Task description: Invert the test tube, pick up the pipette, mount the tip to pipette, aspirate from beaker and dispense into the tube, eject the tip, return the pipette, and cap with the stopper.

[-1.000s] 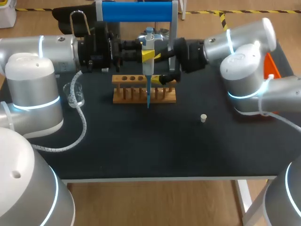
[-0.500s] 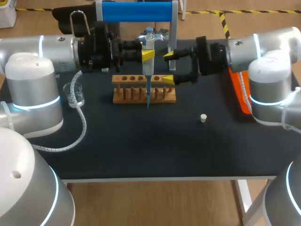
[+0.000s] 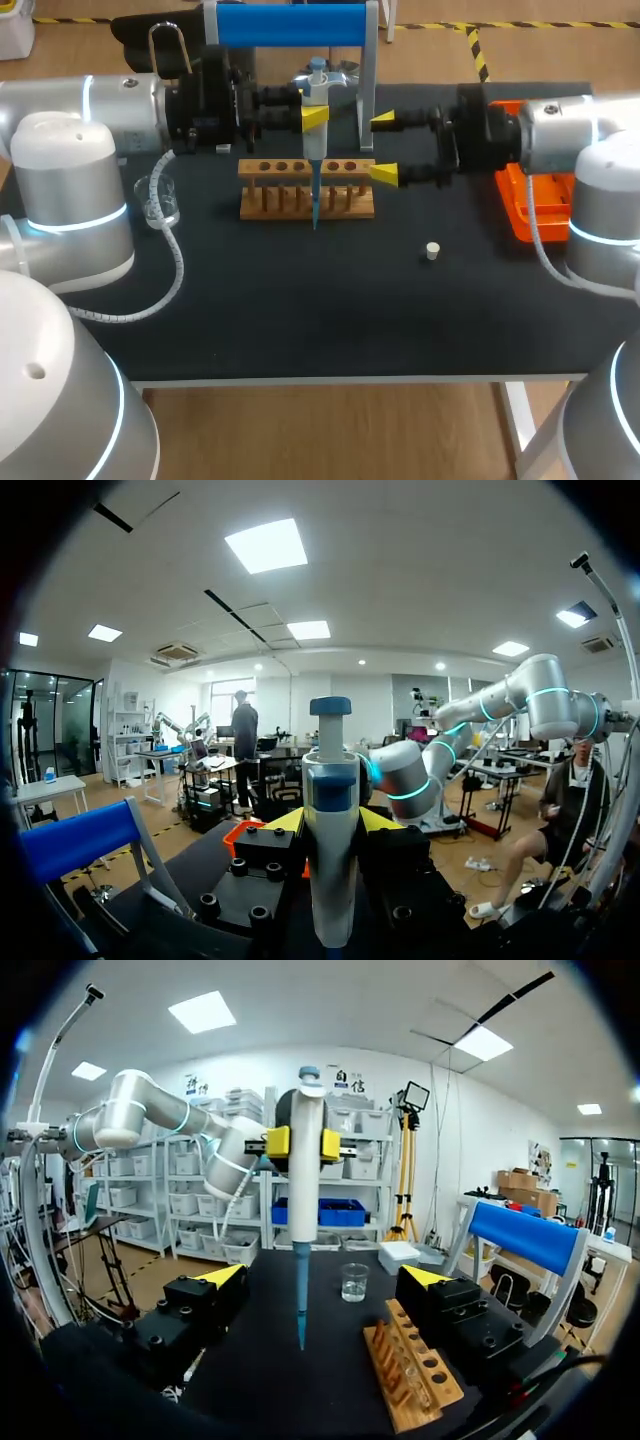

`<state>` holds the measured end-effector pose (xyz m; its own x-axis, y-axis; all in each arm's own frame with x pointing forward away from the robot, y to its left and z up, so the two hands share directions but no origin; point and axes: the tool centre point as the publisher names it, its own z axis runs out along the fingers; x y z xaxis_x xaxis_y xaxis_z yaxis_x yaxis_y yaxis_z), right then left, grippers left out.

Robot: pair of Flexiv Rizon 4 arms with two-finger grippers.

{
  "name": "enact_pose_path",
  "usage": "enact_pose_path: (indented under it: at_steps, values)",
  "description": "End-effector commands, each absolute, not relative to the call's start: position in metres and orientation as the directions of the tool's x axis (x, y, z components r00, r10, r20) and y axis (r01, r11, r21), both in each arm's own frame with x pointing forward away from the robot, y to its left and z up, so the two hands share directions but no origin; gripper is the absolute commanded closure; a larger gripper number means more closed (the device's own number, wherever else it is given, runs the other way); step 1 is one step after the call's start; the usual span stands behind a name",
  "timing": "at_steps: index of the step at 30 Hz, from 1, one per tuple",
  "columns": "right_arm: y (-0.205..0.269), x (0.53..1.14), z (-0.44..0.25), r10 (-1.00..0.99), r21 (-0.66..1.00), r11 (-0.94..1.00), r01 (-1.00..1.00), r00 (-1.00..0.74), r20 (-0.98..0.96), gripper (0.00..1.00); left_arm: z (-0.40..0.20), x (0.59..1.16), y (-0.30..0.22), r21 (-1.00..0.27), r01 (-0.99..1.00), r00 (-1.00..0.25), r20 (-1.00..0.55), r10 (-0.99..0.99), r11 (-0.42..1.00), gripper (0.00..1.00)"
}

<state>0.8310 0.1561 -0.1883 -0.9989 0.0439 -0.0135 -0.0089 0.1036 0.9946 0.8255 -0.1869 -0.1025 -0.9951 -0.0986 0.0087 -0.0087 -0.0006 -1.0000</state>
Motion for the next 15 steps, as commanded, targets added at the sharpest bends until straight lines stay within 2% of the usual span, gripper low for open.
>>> enact_pose_path:
  at_steps: [1,7,15]
  values:
    - [0.159,0.821,-0.186,0.035,0.997,0.076,-0.004,-0.999,-0.007,0.01,-0.103,0.825,-0.188,-1.0,-0.007,-0.995,0.008,-0.102,-0.003,1.0]
    - [0.173,0.817,-0.179,0.004,0.999,0.033,0.005,-1.0,0.005,0.1,-0.103,0.825,-0.188,-1.0,-0.007,-0.995,0.008,-0.102,-0.003,1.0]
    - [0.189,0.819,-0.17,-0.027,1.0,-0.005,0.023,-0.999,0.023,0.14,-0.103,0.825,-0.188,-1.0,-0.007,-0.995,0.008,-0.102,-0.003,1.0]
